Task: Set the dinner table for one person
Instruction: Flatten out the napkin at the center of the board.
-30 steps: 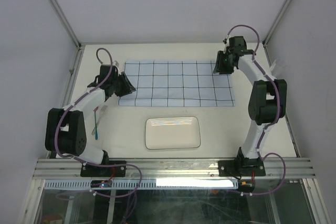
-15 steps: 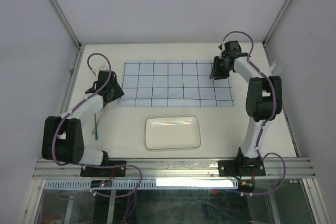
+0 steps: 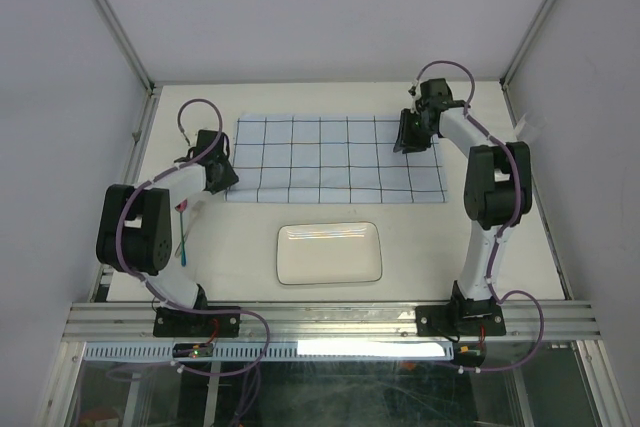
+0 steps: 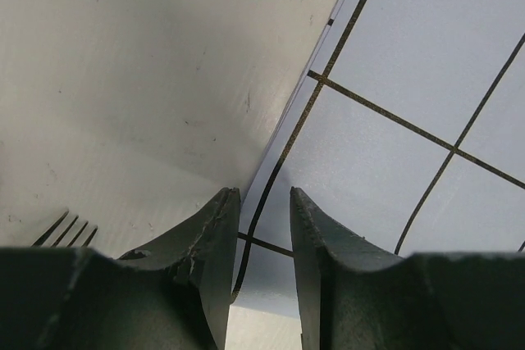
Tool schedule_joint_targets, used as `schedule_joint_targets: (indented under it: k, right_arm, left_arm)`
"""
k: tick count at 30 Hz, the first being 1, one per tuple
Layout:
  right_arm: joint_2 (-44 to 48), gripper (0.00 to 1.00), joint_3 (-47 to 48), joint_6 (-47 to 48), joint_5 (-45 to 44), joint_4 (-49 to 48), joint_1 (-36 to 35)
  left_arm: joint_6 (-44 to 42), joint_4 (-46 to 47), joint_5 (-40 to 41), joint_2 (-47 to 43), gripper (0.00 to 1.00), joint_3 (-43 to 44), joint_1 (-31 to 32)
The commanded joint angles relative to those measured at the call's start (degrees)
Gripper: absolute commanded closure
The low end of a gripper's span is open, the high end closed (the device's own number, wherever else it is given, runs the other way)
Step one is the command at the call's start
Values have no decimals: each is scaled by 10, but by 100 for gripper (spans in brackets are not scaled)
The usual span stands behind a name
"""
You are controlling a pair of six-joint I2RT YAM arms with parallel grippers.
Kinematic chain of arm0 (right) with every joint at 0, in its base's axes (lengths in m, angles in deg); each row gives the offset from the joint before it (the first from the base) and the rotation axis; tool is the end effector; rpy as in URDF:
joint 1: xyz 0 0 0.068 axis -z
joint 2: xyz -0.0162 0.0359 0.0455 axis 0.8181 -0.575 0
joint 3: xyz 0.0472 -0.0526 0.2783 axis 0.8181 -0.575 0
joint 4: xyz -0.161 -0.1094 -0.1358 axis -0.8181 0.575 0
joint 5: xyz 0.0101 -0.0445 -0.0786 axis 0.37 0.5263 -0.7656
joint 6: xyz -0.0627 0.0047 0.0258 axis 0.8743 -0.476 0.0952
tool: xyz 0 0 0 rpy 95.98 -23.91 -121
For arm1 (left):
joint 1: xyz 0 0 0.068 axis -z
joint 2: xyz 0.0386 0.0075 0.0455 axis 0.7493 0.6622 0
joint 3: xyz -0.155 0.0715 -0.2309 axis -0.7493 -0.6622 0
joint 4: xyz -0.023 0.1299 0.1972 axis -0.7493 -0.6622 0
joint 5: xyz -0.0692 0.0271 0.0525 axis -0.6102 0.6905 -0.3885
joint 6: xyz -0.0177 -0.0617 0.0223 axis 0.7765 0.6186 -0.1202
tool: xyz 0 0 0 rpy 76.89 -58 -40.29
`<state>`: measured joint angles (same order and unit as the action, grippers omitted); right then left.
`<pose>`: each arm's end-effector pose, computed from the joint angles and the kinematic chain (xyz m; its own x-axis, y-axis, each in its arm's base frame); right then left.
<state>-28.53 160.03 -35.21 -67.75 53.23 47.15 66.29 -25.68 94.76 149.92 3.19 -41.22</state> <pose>0.4160 0.0697 0.2074 -0.8995 0.0304 -0.4359 -0.1036 0.9543 0.2805 0.3053 -0.0275 0.1787 -0.7446 -0.4068 -0.5293 -0.4208 0.9015 -0.1009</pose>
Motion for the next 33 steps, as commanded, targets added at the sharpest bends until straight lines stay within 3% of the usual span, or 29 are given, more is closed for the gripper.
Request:
schedule_joint_targets:
  k: [1, 10, 16, 33]
  right_arm:
    - [0, 67, 28, 3, -1, -5, 0]
    - [-11, 68, 29, 1, 1, -4, -2]
    - [0, 68, 35, 9, -12, 6, -2]
    - [-2, 69, 40, 9, -15, 13, -4]
  left_arm:
    - [-6, 4, -11, -4, 67, 24, -9]
    - [-13, -16, -27, -6, 73, 31, -16]
    - [-13, -15, -32, 3, 100, 36, -16]
    - [-17, -75, -115, -58, 100, 41, -17]
